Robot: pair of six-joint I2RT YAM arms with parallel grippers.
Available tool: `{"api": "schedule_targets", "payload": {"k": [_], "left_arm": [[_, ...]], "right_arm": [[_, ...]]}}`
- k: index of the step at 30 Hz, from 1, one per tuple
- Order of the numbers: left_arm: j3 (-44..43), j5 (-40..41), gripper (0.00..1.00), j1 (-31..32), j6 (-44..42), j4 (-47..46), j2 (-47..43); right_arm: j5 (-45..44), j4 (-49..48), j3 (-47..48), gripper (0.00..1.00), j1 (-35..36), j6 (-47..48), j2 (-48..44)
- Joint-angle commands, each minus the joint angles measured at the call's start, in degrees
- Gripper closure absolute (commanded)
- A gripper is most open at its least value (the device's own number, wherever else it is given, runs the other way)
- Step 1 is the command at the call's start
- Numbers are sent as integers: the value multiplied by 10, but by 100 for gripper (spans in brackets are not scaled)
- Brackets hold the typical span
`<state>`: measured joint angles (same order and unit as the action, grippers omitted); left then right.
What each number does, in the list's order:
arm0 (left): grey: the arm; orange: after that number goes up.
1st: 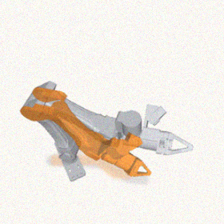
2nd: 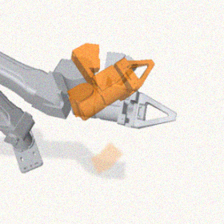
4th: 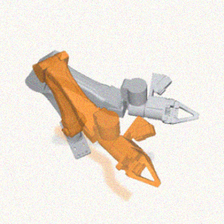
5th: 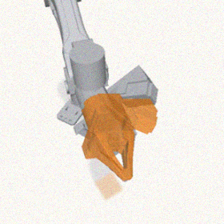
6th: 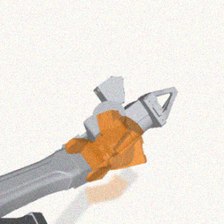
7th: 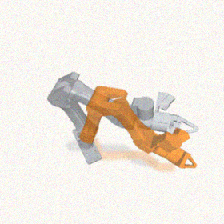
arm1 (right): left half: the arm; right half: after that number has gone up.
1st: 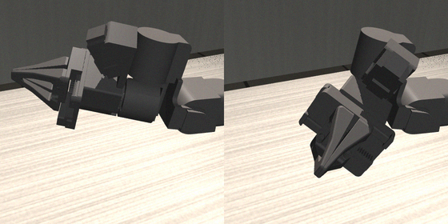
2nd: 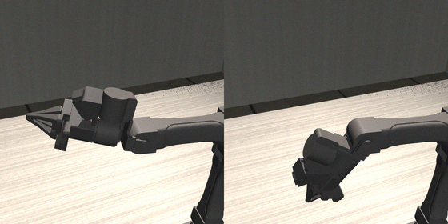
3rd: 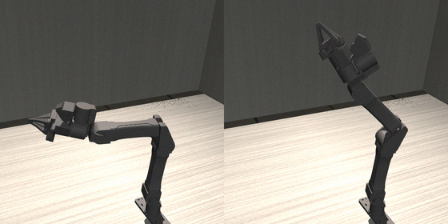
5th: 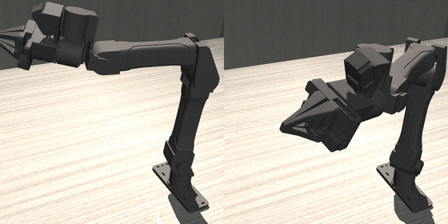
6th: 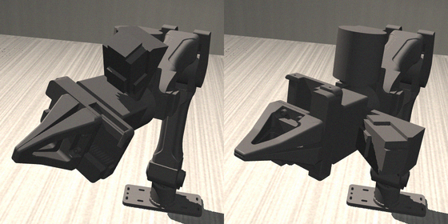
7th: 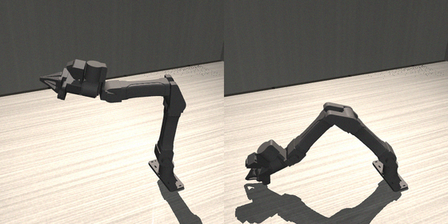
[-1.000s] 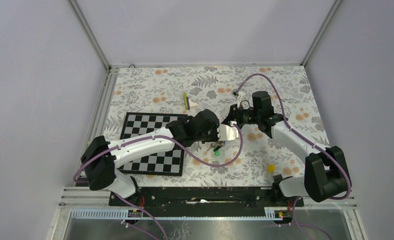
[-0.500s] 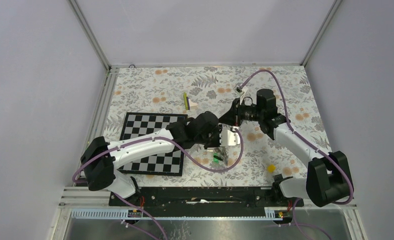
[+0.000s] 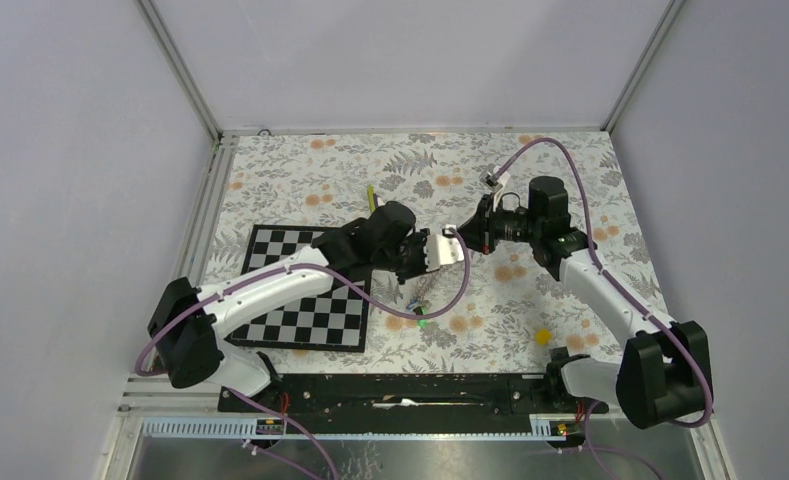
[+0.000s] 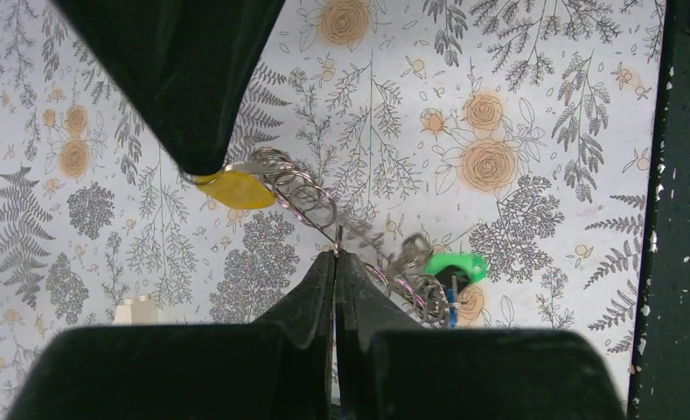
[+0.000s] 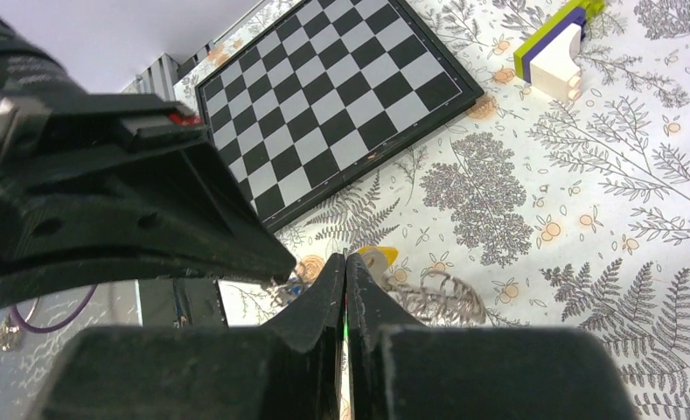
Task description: Put the keys on the keyring
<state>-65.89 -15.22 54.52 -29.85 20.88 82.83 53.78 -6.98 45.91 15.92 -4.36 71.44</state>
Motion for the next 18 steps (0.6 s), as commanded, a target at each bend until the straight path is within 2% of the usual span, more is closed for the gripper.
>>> {"api": "schedule_targets", "payload": {"k": [1, 13, 18], "left_arm": [[-23, -44, 100, -20, 20, -37, -40], [-48, -223, 100, -85, 73, -18, -41], [-58, -229, 100, -88, 74, -6, -37]], "right_arm": [[51, 59, 42, 100, -8, 87, -35], [83, 198, 68, 100, -9, 210, -75], [73, 221, 68, 100, -9, 234, -90]]}}
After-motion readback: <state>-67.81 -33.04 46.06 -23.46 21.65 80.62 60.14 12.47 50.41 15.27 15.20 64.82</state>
